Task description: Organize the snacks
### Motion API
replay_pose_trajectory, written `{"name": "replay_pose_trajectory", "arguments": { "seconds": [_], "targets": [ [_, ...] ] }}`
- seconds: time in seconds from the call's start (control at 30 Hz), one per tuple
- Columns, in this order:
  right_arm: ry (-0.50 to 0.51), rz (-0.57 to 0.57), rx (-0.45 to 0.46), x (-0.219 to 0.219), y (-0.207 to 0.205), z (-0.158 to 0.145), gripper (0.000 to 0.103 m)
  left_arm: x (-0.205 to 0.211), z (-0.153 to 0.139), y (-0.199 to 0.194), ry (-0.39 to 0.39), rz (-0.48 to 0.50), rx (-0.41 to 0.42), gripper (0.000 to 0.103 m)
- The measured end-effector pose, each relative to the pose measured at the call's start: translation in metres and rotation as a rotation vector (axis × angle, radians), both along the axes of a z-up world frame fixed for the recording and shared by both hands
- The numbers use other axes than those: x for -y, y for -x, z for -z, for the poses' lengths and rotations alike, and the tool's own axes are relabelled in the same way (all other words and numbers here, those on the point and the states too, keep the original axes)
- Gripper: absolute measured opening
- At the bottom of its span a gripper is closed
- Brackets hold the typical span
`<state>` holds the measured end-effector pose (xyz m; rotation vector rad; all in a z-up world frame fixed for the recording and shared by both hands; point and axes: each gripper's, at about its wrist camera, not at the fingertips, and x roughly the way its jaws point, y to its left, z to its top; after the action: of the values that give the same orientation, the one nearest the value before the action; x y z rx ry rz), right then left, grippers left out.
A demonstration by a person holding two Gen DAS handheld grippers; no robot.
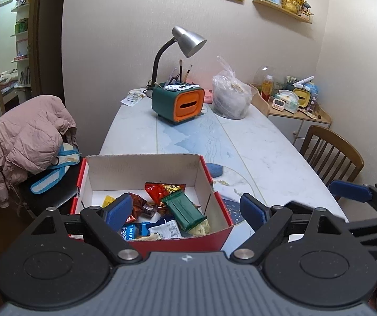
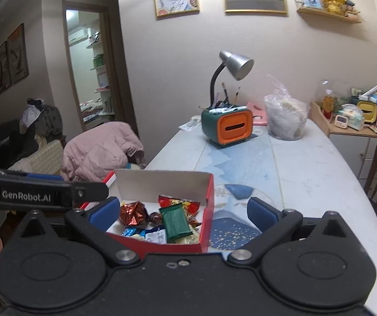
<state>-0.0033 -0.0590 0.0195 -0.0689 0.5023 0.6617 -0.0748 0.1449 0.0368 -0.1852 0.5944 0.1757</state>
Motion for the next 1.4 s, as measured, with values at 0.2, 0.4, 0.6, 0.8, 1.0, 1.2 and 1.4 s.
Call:
{"name": "replay_pose_trajectory", "arguments": {
  "seconds": [0.2,0.4,0.6,0.8,1.0,1.2,1.4],
  "targets": [
    [0.000,0.015,0.012,0.000,0.005,-0.001,0.103,0.001,0.002,0.003,0.017,-0.010,-0.007,0.089],
    [0.005,0.016,0.014,-0.001,0.008,-0.002,0.103,0.002,0.001,0.006,0.002,-0.023,0.004,0.089],
    [0.005,0.030,0.014,0.000,0.007,-0.001,0.103,0.004,0.001,0.008,-0.010,-0.030,0.003,0.089],
    [0.004,0.046,0.006,0.002,0.008,0.000,0.103,0.005,0.000,0.011,-0.012,-0.035,-0.003,0.089],
    [0.004,0.050,0.010,0.003,0.010,-0.001,0.103,0.005,0.001,0.013,-0.009,-0.043,-0.016,0.089],
    [0.001,0.053,0.011,0.004,0.011,-0.002,0.103,0.005,0.001,0.015,-0.009,-0.047,-0.017,0.089],
    [0.001,0.052,0.010,0.004,0.011,-0.001,0.103,0.005,0.001,0.017,-0.007,-0.045,-0.021,0.089]
  ]
}}
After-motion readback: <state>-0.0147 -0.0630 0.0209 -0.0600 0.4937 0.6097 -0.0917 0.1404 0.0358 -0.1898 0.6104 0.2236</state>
